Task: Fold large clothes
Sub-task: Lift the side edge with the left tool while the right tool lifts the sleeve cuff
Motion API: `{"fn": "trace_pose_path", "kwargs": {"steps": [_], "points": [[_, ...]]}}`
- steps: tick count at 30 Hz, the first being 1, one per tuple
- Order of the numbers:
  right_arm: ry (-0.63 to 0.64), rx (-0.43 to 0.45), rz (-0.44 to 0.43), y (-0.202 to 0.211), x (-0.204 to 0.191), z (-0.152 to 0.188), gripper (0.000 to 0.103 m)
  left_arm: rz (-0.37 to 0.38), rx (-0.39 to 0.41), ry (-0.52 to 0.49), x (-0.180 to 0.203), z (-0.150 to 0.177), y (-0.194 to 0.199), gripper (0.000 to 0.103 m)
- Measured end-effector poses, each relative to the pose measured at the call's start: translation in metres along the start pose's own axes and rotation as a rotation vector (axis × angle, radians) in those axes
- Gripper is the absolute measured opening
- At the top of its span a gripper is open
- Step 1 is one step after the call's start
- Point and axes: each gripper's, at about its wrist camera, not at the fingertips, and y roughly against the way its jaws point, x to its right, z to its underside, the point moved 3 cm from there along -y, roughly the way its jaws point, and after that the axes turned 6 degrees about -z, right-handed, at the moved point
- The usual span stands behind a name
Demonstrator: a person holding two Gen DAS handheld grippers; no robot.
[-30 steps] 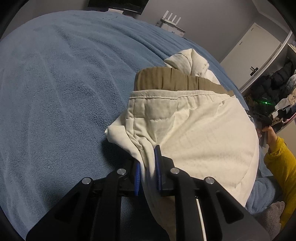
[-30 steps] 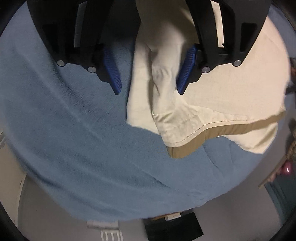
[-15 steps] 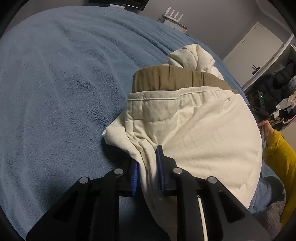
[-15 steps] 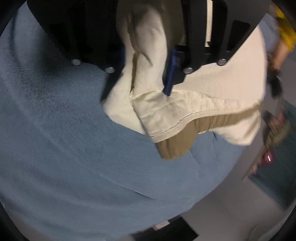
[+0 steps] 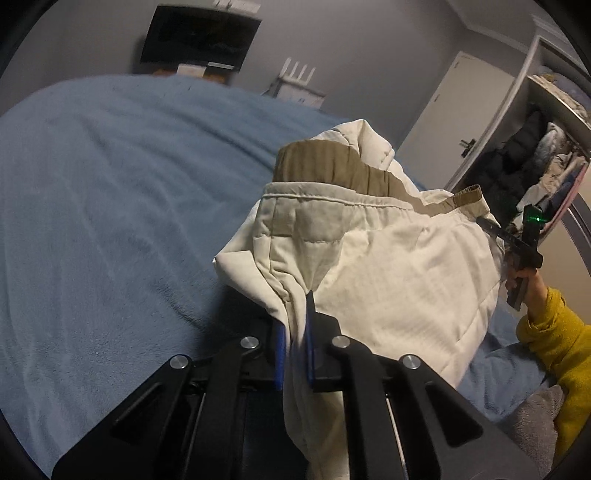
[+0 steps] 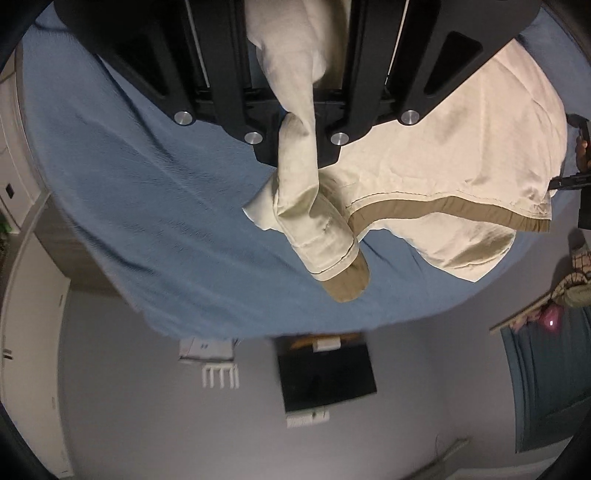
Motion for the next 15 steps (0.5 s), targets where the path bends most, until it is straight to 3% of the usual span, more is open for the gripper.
{"fn": "trace_pose_path", "kwargs": {"steps": [4,10,12,15], "points": [[-0.025,0.060,0.019,0.041,-0.003,0.000,0.003,0.052,0.077,-0.033,0.025,-0.011,0.029,0.008],[-0.041,0.172,0.036,0.120,-0.006,-0.006,0.001,0.186,0.173,-0.053,0.051,-0.049,0.056,0.008],[-0.100,0.143,0.030,0.123,0.006,0.000,0.001,0.161,0.144,-0.069,0.052,-0.055,0.040,0.008],[-0.190,0.048,-0.007,0.087,0.033,0.014,0.002,0.068,0.011,-0.069,0.039,-0.046,-0.010,0.008]]}}
